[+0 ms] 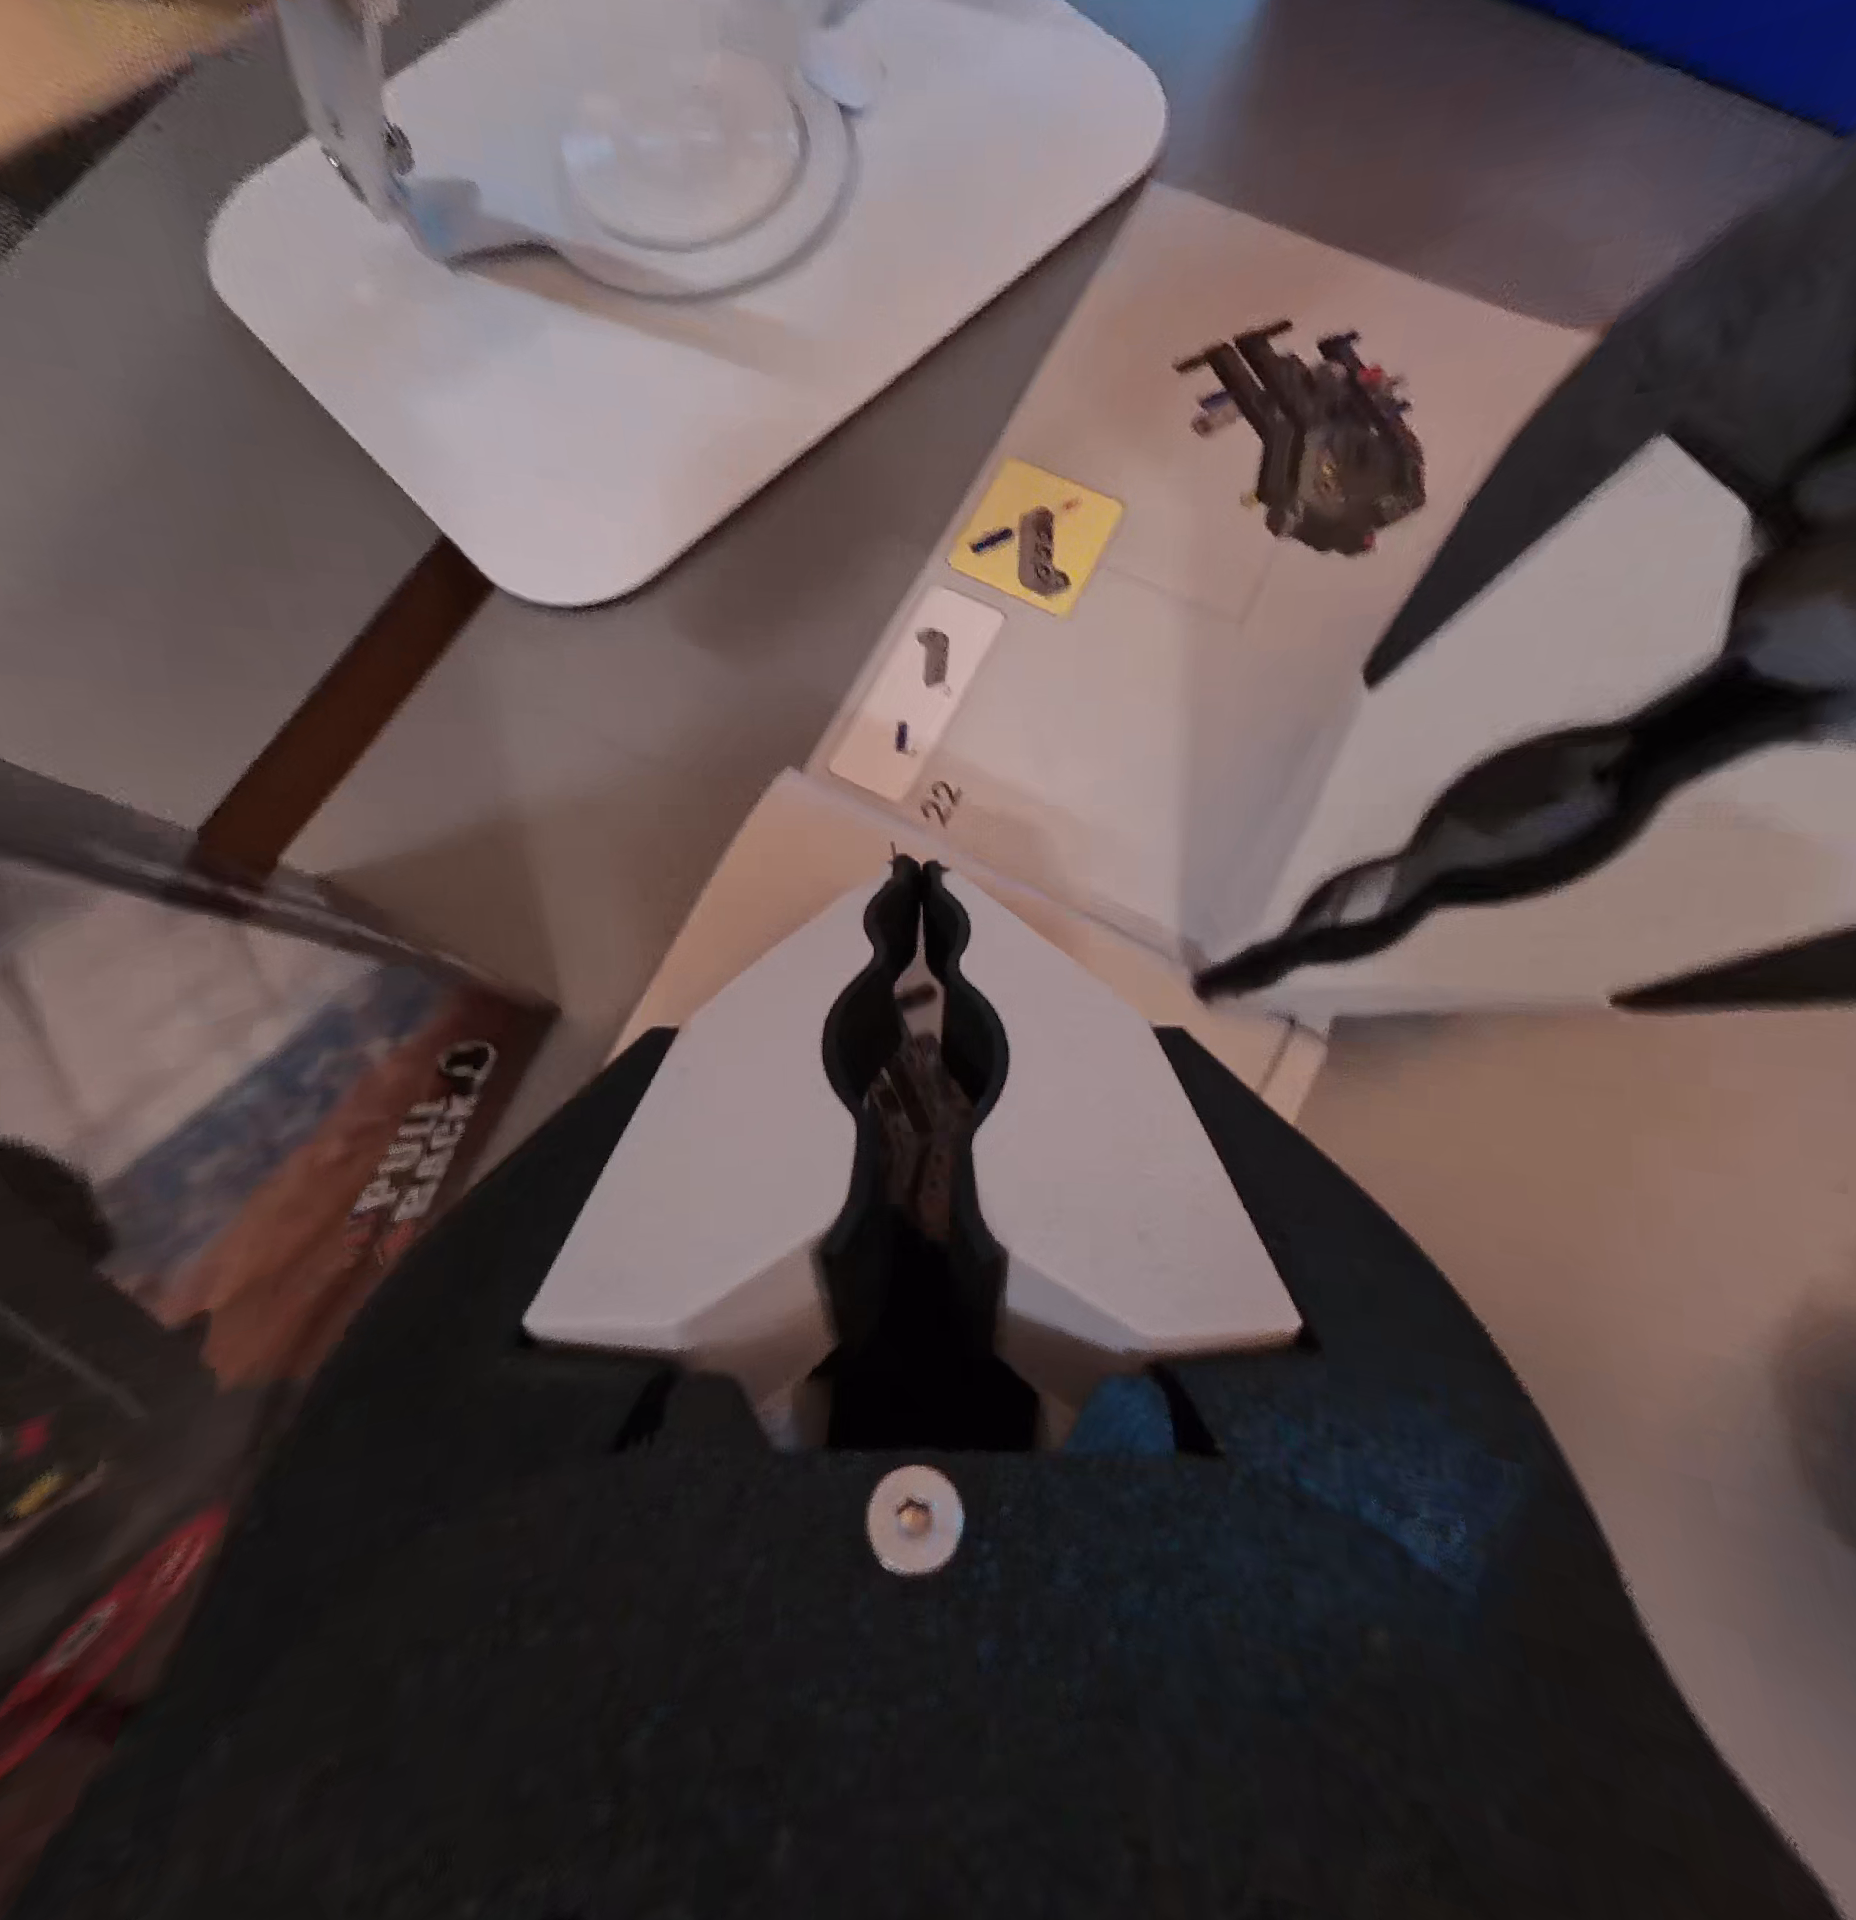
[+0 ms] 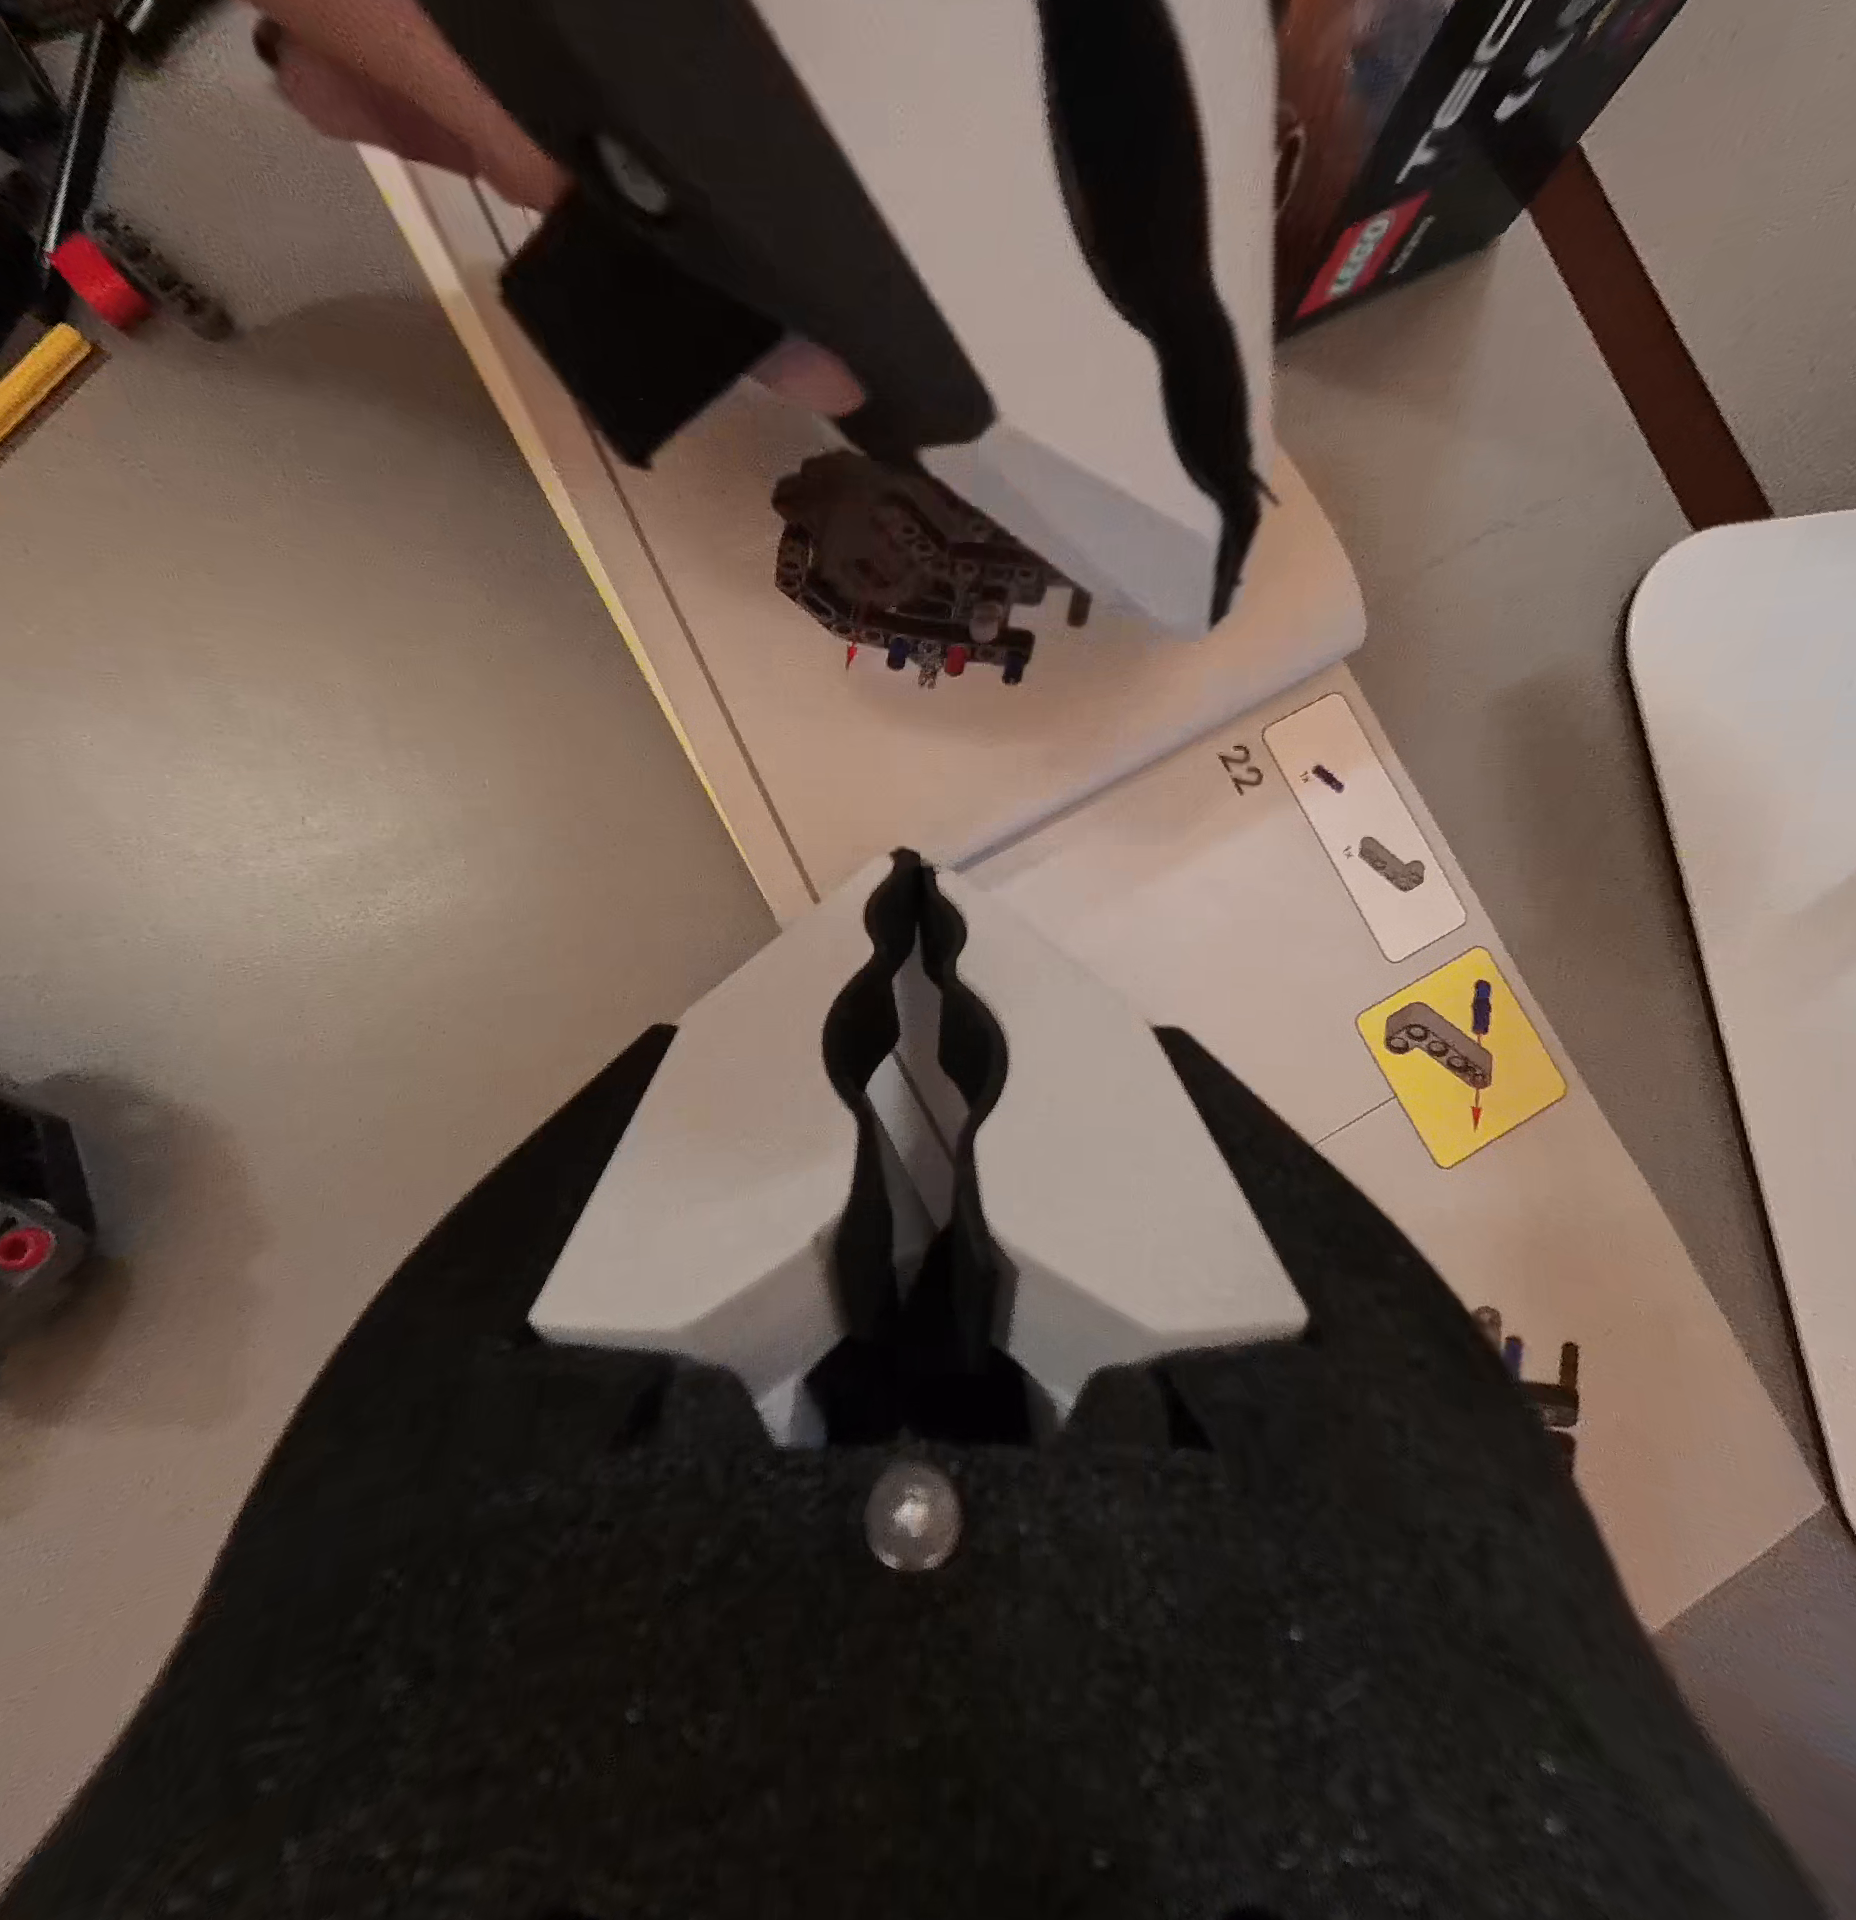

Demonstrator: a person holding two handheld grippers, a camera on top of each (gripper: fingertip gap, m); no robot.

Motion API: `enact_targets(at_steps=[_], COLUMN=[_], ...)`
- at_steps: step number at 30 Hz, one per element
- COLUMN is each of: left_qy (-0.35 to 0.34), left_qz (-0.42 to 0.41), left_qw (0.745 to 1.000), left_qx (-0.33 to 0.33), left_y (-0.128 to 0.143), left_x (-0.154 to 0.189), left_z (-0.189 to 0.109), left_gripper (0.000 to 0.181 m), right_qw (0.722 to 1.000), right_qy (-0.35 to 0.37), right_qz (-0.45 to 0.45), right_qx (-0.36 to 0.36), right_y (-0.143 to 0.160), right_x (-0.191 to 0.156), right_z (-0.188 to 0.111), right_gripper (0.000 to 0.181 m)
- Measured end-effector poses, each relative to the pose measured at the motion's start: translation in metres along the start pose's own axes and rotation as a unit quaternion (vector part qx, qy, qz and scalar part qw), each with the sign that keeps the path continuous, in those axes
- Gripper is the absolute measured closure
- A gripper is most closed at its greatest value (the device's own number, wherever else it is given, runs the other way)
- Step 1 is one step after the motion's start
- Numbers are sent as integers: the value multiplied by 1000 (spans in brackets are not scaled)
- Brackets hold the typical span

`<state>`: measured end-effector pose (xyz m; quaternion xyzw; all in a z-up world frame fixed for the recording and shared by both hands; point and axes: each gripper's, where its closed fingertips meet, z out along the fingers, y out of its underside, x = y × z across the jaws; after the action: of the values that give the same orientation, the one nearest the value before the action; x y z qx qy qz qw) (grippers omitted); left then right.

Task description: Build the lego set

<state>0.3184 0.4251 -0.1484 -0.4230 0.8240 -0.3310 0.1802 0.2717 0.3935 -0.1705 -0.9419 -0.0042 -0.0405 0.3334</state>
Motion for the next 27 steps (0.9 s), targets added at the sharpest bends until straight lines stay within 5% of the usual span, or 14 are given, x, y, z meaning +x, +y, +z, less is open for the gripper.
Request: enact_targets(at_steps=[1, 5, 13, 17, 21, 24, 27], left_qy=[3, 7, 8, 41, 52, -2, -61], left_qz=[-3, -4, -37, -73, -136, -171, -166], left_qw=[1000, 999, 997, 995, 978, 964, 959], left_qx=[-2, -44, -64, 53, 152, 206, 220], left_y=[-3, 6, 8, 4, 43, 80, 109], left_x=[-1, 1, -1, 15, 42, 60, 86], left_z=[5, 25, 13, -84, -187, -224, -224], left_gripper=[181, 181, 181, 178, 160, 153, 153], right_qw=[1000, 1000, 999, 985, 966, 959, 958], right_qy=[0, 9, -13, 1, 27, 46, 81], right_qz=[-3, -9, 49, 81, 92, 113, 104], right_qx=[-6, -24, 14, 153, 241, 257, 254], right_y=[0, 1, -5, -21, 5, 26, 43], right_x=[0, 0, -3, -23, -41, -46, -48], right_z=[0, 0, -10, -88, -143, -154, -149], right_gripper=[181, 181, 181, 169, 154, 138, 143])
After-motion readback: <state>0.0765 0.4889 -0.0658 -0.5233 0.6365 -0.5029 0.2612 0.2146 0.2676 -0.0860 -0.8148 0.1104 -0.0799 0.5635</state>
